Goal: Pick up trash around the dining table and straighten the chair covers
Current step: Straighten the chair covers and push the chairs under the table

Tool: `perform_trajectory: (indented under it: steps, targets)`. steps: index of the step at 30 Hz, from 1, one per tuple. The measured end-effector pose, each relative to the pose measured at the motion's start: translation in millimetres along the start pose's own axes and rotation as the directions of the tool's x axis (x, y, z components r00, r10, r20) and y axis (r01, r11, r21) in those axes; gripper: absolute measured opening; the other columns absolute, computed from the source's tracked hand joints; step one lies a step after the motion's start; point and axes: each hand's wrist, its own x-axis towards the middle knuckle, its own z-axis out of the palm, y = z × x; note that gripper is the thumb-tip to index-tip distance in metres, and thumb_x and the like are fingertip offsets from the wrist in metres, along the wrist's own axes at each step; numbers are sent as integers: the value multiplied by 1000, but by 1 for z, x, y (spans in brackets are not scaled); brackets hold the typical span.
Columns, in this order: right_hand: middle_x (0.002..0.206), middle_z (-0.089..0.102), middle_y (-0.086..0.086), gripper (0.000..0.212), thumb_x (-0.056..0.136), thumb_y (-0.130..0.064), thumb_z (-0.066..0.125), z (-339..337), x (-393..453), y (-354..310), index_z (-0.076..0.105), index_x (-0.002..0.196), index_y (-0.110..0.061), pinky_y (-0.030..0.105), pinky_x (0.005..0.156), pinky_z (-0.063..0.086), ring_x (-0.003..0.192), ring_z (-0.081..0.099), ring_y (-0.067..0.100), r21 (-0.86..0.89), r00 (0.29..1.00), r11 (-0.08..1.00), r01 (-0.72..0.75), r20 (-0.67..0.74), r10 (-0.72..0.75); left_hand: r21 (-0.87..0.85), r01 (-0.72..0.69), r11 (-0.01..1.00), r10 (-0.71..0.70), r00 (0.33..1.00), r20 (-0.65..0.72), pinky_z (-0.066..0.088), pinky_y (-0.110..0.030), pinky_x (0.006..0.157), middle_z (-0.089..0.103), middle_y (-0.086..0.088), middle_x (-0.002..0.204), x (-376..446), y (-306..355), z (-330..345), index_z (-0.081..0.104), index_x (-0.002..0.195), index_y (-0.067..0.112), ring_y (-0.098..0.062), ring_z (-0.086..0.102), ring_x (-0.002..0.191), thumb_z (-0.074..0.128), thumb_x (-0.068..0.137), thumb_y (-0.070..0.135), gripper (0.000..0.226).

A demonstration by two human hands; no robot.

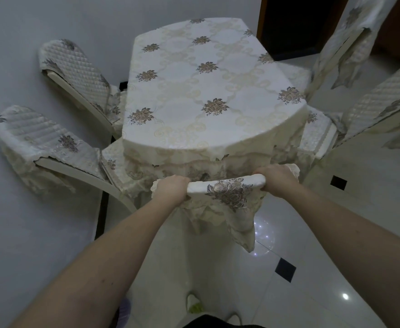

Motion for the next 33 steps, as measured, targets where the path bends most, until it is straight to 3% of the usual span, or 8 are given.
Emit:
perform_trajectory:
  steps: [9, 13, 16, 18, 20, 26, 29, 33]
  targets:
    - [113, 65, 3, 43, 81, -5, 62, -9, -8, -4, 62, 118, -27, 33, 71, 46, 100, 60, 26, 19, 993, 996, -82, 88, 80, 86, -21, 996, 18, 999, 35, 39, -29, 60, 64, 1, 87, -9, 3, -11, 62, 88, 23, -22, 55, 71, 60, 82, 28, 8]
    - [109, 67, 0, 45, 81, -6, 64, -10, -19, -1, 63, 118, -32, 34, 72, 49, 94, 62, 23, 2, 990, 996, -87, 108, 87, 113, -60, 992, 56, 998, 39, 39, -29, 59, 65, -1, 88, -17, 8, -7, 63, 91, 23, -23, 56, 72, 59, 83, 29, 11]
    - [103, 69, -4, 44, 80, -7, 63, -11, -28, 1, 65, 111, -38, 28, 58, 42, 81, 60, 17, 13, 989, 995, -104, 112, 102, 126, -73, 989, 69, 997, 35, 39, -30, 60, 65, 0, 90, -23, 13, -7, 65, 97, 26, -23, 55, 72, 59, 82, 30, 16]
    - [104, 68, -6, 44, 80, -7, 62, -13, -34, 0, 64, 111, -38, 26, 56, 36, 86, 61, 17, -20, 988, 995, -100, 120, 102, 112, -80, 991, 76, 996, 41, 40, -30, 60, 62, 1, 84, -26, 14, -5, 64, 97, 27, -22, 54, 70, 59, 82, 31, 17]
    - [109, 67, -4, 49, 79, -4, 62, -12, -40, -1, 63, 115, -37, 30, 64, 40, 95, 62, 20, -23, 991, 997, -75, 111, 77, 115, -94, 989, 90, 995, 34, 39, -29, 58, 60, 2, 80, -29, 14, -1, 65, 96, 28, -22, 56, 71, 59, 81, 33, 17]
    - [108, 64, 3, 52, 80, 4, 50, -12, -44, -9, 61, 120, -27, 36, 73, 48, 97, 59, 25, 2, 987, 995, -101, 126, 100, 139, -123, 983, 122, 992, 17, 43, -30, 64, 68, -3, 96, -28, 12, 3, 66, 100, 29, -27, 65, 89, 61, 81, 42, 24]
    - [120, 62, 3, 63, 79, 5, 46, -9, -43, -7, 57, 128, -32, 35, 73, 46, 105, 59, 27, 35, 988, 994, -107, 115, 103, 141, -114, 983, 116, 993, -5, 44, -30, 65, 68, -2, 97, -27, 10, 6, 65, 102, 30, -27, 64, 90, 61, 80, 43, 27]
    - [117, 64, 1, 59, 78, 3, 51, -2, -43, -5, 58, 125, -32, 32, 68, 38, 104, 60, 27, 23, 996, 997, -72, 47, 71, 134, -119, 984, 126, 991, -45, 44, -30, 65, 68, -3, 97, -27, 7, 12, 64, 105, 32, -28, 65, 89, 64, 78, 46, 31]
